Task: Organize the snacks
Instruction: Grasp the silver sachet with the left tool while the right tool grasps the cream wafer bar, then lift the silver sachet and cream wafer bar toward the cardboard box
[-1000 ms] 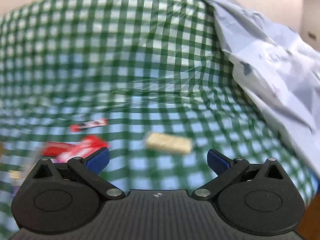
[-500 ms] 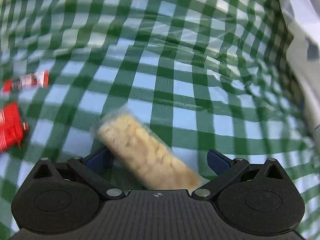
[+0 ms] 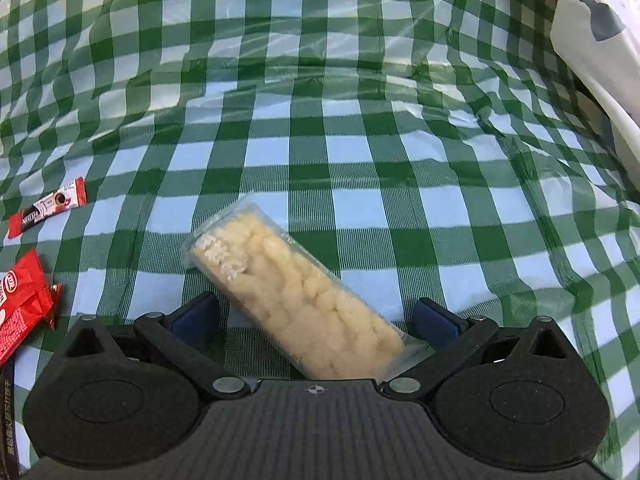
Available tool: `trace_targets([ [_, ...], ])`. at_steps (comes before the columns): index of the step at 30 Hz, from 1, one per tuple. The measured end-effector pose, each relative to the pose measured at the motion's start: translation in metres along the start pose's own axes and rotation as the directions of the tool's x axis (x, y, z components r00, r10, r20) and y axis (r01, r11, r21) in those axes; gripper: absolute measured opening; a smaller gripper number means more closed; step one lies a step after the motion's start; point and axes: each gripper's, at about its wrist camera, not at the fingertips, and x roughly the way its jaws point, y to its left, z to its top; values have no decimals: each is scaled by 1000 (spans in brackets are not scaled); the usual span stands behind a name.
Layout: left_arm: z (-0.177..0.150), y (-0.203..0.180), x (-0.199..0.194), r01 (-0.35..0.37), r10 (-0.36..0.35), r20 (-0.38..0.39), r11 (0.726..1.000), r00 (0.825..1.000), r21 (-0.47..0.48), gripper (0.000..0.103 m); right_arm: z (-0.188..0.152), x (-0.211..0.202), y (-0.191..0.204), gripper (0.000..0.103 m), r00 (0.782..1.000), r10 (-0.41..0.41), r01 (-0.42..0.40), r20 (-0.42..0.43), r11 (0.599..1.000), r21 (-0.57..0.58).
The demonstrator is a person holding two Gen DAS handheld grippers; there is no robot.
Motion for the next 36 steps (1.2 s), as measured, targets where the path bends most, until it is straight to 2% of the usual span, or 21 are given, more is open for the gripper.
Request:
trace_targets([
  [1,-2,-1,-1,5,-5,2,1000,1000,9,31,-3,-7,-1,94,1000,5,-5,0,1000,9],
  [2,-3,-2,-4,11,-12,12,1000,1000,26,29,-5,-12,3,82,1000,9,-9,7,1000,5],
  [3,-7,-4,-5,4,-5,21,999,1000,39,24,-8,-18,8,74,1000,12,-12,14,1000,-12],
  [4,-12,-4,-8,-3,2,31,999,1000,49,17,-11,-24,13,52,1000,16,-15,20,999,-36],
  [5,-15,-6,-10,-5,3,40,998,999,56,15,-14,-29,18,38,1000,22,-21,20,998,-52],
  [12,-51,12,-46,58,-61,65,997,996,47,13,-47,-71,33,38,1000,12,-12,6,1000,21],
  [14,-59,13,-45,54,-56,56,998,997,34,20,-60,-81,36,38,1000,26,-26,-8,998,56],
  [15,-62,14,-43,57,-58,46,998,997,26,34,-66,-84,38,38,1000,21,-20,-17,998,61],
  [16,-65,16,-41,55,-55,43,998,998,20,40,-73,-87,41,38,1000,14,-13,-26,998,56],
  [17,-67,18,-41,41,-41,54,999,998,17,40,-79,-88,43,38,999,13,-12,-34,999,51],
  [18,-68,19,-41,25,-27,66,999,997,32,22,-83,-89,43,38,999,9,-7,-40,999,50],
  [19,-69,19,-40,12,-15,71,999,997,50,0,-87,-90,45,38,999,1,2,-43,999,52],
  [22,-70,20,-39,5,-8,59,998,998,60,0,-91,-94,45,38,999,-11,14,-46,997,76],
  [24,-73,21,-43,-27,20,88,997,996,76,0,-91,-99,44,38,999,-8,12,-46,995,97],
  [26,-71,20,-43,-79,68,128,994,989,81,18,-95,-104,47,38,999,-4,8,-39,995,100],
  [27,-69,20,-42,-95,81,151,992,985,85,50,-96,-106,47,38,999,-2,6,-37,995,102],
  [28,-68,19,-41,-112,94,173,989,980,98,73,-97,-106,48,38,999,2,2,-38,995,105],
  [30,-61,13,-31,-132,103,174,977,979,166,76,-98,-105,48,38,999,4,0,-39,993,114],
  [33,-52,9,-8,-198,169,140,953,976,228,77,-100,-102,45,38,999,15,-9,-44,991,130],
  [35,-46,16,6,-184,169,92,964,981,193,76,-100,-100,44,38,999,20,-13,-44,991,137],
  [36,-44,18,5,-170,155,95,970,983,172,68,-100,-99,43,38,999,22,-16,-40,990,139],
])
